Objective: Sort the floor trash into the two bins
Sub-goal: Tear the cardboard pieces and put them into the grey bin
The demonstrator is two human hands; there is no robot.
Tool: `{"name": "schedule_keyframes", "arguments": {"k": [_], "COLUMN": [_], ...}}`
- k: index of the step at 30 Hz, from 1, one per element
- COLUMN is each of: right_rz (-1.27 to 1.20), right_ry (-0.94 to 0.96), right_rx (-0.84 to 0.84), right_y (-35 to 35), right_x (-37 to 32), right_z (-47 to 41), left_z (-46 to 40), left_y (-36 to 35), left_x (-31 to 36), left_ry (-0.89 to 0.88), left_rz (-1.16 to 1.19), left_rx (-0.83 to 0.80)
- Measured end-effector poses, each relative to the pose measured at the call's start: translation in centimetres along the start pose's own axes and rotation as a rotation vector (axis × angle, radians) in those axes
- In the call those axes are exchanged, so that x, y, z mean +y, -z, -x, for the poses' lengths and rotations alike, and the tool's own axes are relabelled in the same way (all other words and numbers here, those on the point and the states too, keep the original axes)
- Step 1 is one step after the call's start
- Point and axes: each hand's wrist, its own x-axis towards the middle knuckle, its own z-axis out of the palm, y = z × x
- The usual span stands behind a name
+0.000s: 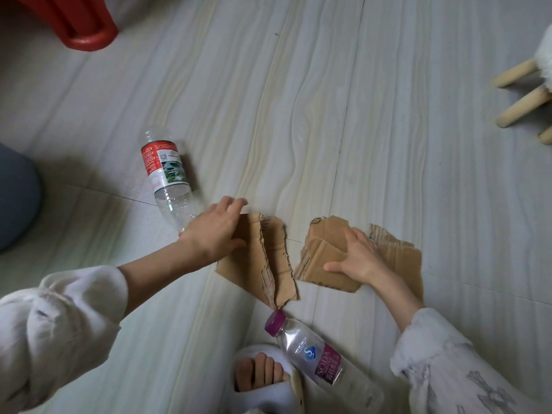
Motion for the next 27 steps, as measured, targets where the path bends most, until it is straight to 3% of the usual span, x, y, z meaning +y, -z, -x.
{"name": "schedule_keyframes", "arguments": {"k": [4,8,11,17,27], "right_rz": [-0.003,-0.022,-0.038,0.027,0.134], "right_ry": [-0.047,-0.088,-0.152,-0.246,0.025], "right_rx": [0.004,0.028,0.021,0.004,0.178], "right_y": [-0.1,-0.3,-0.2,-0.2,-1.9], "right_x": [-0.5,-1.2,-1.5,-1.9,-3.1], "right_z": [-1.4,-2.0,-2.5,-2.6,0.3], "left_z": [-2.3,-3.6,-4.2,-3.0,0.0], "left_y": [-0.5,-1.9,-2.1,-2.0,0.7], "left_x": [1.0,1.8,2.3,1.0,-1.4], "left_ry": [-0.247,-0.392,-0.445,-0.384,-0.17], "left_rz": [-0.526,-0.726,-0.737,-0.689,-0.29], "left_rx": [-0.082,-0.2,-0.252,-0.263,-0.319]}}
